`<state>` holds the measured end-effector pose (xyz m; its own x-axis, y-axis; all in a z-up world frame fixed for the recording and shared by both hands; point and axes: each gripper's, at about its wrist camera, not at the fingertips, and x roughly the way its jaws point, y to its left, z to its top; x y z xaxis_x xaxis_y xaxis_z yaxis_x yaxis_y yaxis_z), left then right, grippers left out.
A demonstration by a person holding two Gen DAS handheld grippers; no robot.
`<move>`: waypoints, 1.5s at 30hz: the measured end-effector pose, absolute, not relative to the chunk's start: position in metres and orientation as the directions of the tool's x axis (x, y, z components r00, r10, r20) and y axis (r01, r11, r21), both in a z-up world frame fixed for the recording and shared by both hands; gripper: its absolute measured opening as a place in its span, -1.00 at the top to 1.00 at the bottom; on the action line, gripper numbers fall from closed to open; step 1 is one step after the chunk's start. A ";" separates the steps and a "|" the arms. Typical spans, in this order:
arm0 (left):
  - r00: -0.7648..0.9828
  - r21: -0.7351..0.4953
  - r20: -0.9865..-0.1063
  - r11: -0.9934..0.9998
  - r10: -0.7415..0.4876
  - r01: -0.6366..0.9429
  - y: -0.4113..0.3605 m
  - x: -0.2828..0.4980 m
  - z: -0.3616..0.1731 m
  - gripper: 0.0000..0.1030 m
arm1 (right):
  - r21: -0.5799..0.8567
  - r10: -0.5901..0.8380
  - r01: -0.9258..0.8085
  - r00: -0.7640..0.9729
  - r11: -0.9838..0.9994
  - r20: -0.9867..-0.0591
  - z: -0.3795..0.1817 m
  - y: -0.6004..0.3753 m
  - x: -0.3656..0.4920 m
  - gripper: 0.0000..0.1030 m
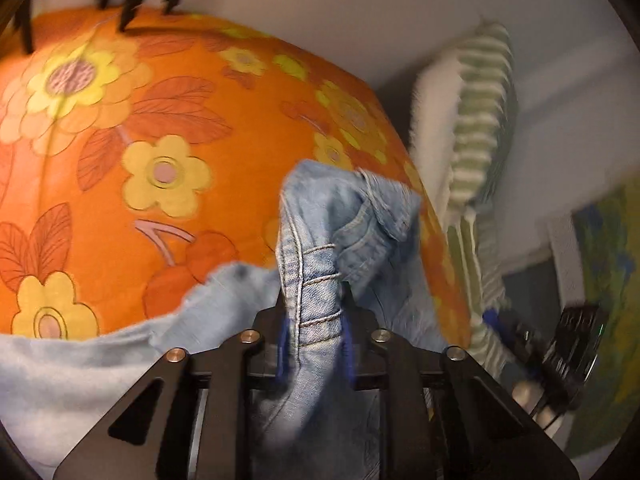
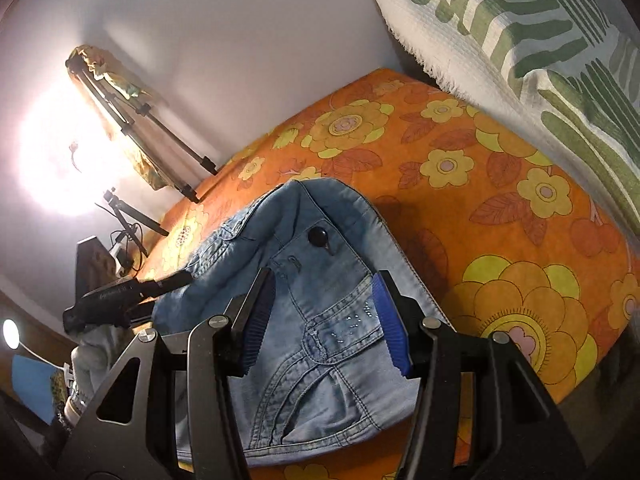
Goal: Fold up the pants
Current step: 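Lay the jeans leg down and open the left gripper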
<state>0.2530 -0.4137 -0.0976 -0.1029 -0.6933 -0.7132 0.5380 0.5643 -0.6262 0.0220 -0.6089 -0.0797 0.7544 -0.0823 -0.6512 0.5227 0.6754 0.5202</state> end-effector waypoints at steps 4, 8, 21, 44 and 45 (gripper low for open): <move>-0.097 -0.557 -0.719 0.487 -0.688 0.673 -0.415 0.211 -0.077 0.72 | 0.521 -0.091 0.530 0.754 0.669 -0.650 -0.080 -0.610 0.020 -0.03; -0.141 -0.465 -0.733 0.338 -0.666 0.818 -0.425 0.148 -0.062 0.72 | 0.551 -0.087 0.527 0.769 0.647 -0.633 -0.080 -0.614 0.015 -0.03; -0.196 -0.421 -0.796 0.292 -0.572 0.859 -0.379 0.101 -0.055 0.62 | 0.572 0.006 0.404 0.813 0.714 -0.582 -0.068 -0.593 0.030 -0.03; 0.275 -0.156 -0.882 0.787 -0.383 0.597 -0.131 0.198 -0.084 0.46 | 0.491 0.232 0.130 0.760 0.861 -0.607 -0.054 -0.592 0.117 -0.09; 0.280 -0.157 -0.881 0.796 -0.380 0.584 -0.124 0.200 -0.086 0.47 | 0.462 0.270 0.071 0.730 0.884 -0.628 -0.055 -0.581 0.135 -0.13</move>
